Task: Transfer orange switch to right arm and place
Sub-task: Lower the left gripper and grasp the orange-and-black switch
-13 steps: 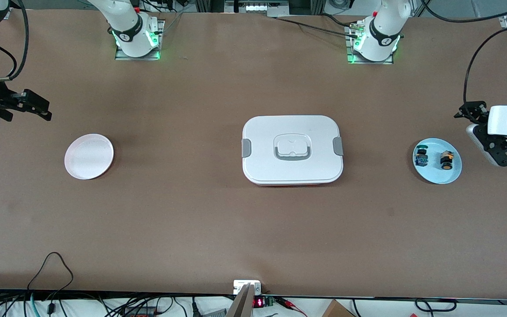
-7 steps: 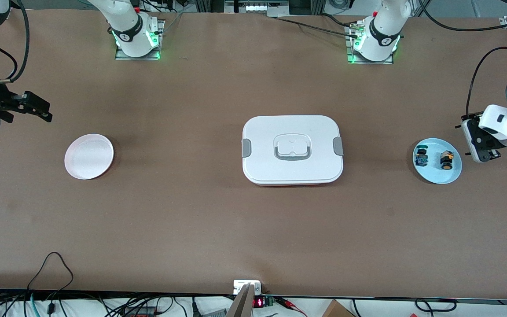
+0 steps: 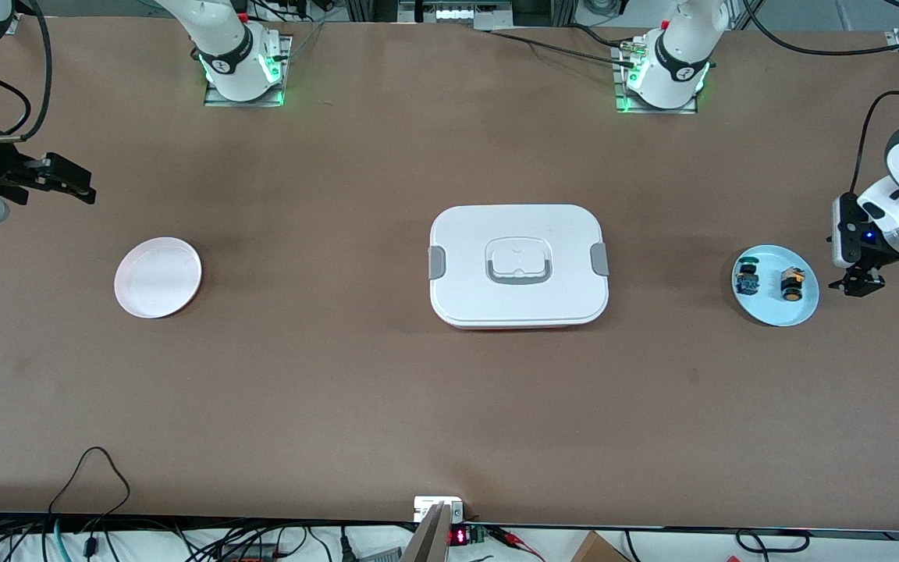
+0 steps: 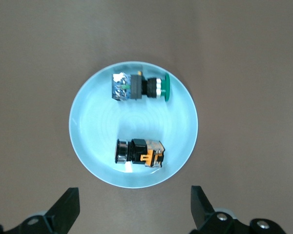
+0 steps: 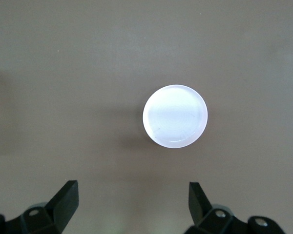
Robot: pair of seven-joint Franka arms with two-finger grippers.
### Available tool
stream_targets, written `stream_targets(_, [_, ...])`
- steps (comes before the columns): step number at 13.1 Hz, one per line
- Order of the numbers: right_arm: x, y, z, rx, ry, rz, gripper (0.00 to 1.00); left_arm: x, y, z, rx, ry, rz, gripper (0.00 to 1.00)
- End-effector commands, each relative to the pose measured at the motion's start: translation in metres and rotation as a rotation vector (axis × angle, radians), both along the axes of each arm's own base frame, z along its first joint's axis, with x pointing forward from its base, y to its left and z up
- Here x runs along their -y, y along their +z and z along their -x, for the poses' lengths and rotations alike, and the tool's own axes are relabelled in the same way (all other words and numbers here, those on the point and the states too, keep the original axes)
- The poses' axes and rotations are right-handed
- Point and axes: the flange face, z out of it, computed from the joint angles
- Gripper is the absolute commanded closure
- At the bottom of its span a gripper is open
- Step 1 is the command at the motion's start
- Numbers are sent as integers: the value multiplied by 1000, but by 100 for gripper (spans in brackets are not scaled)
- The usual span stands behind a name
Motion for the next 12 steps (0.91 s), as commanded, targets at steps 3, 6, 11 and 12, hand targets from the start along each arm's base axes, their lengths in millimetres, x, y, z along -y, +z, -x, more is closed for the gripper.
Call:
stream_targets(3, [-6,6,1,-5,8,-10,0,-16,-39,13,42,-123,65,0])
stream_targets(6, [-2,2,0,-16,-3,-13,0,-32,-79,19,56,-98,112,0])
stream_targets(11, [-3,0,-1,-19,-4,-11,0,-26,-86,14,60,-107,123,0])
stream_targets(12, [-3,0,-1,-19,-4,-11,0,-25,-90,14,63,-107,123,0])
